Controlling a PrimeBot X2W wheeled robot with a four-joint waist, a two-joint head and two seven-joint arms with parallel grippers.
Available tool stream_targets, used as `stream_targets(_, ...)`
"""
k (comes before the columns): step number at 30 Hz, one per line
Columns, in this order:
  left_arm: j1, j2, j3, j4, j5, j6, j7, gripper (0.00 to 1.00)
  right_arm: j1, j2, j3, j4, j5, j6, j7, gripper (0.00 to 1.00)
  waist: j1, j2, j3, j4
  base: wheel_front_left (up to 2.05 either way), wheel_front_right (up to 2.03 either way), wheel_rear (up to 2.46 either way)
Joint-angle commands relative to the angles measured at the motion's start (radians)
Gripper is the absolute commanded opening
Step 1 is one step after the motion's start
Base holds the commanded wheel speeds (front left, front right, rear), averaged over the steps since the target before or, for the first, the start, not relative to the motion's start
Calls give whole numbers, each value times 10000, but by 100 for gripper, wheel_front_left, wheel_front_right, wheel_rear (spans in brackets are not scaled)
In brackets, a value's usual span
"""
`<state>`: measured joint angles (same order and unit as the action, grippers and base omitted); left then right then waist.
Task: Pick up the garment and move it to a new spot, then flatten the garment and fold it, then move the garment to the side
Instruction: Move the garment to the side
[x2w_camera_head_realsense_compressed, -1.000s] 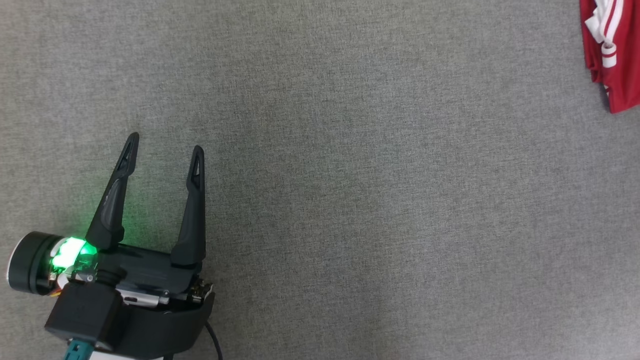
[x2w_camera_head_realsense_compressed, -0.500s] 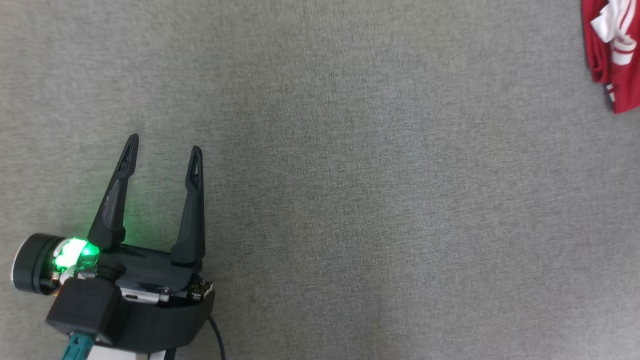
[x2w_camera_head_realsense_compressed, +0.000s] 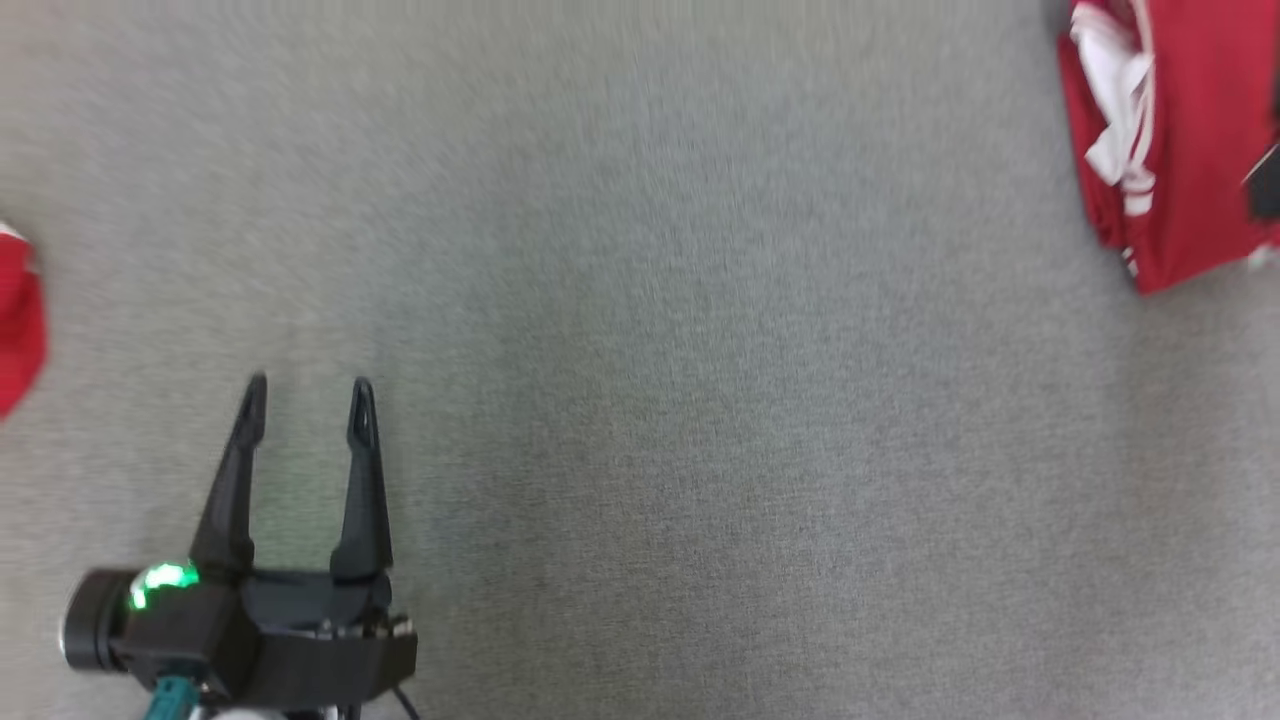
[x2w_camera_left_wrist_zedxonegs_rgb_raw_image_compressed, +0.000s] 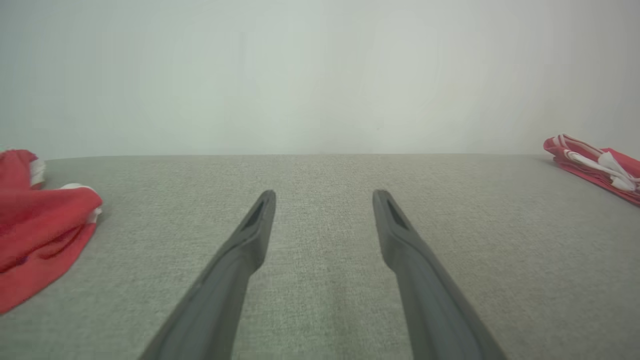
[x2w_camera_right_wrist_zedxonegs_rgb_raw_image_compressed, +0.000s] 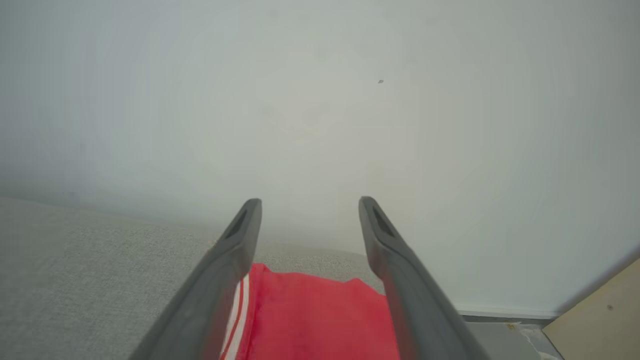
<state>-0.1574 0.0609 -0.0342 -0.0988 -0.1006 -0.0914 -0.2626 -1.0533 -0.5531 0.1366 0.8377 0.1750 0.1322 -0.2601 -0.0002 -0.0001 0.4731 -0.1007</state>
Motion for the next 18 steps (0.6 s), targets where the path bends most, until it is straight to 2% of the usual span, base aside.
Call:
stream_targets(1, 335, -69, 39, 163, -85, 88, -27, 100, 622, 324, -289, -336, 13, -25, -48, 100, 2, 1, -1258, 501, 0, 0, 0)
stream_targets(9, 973, -109, 53, 999, -256, 180, -28, 100, 3480, 1635, -1295, -2247, -691, -25, -43, 100, 2, 1, -2781, 1066, 0, 0, 0)
stream_targets(15, 1259, -111, 22, 1399, -337, 270, -26, 100, 5491, 2743, -2004, -3734, -1036, -25, -43, 100, 2, 1, -3357, 1148, 0, 0, 0)
stream_targets(16, 1259, -111, 22, 1399, -337, 270, -26, 100, 5491, 2743, -2004, -3734, -1036, -25, -43, 100, 2, 1, -3357, 1148, 0, 0, 0)
stream_targets(17, 1335, -110, -14, 1560, -301, 264, -28, 100, 6230, 3220, -2128, -4267, -1213, -25, -44, 100, 2, 1, -3484, 1151, 0, 0, 0)
stream_targets(18, 1357, -109, -22, 1651, -295, 258, -26, 100, 6587, 3389, -2063, -4528, -1320, -24, -42, 100, 2, 1, -3523, 1147, 0, 0, 0)
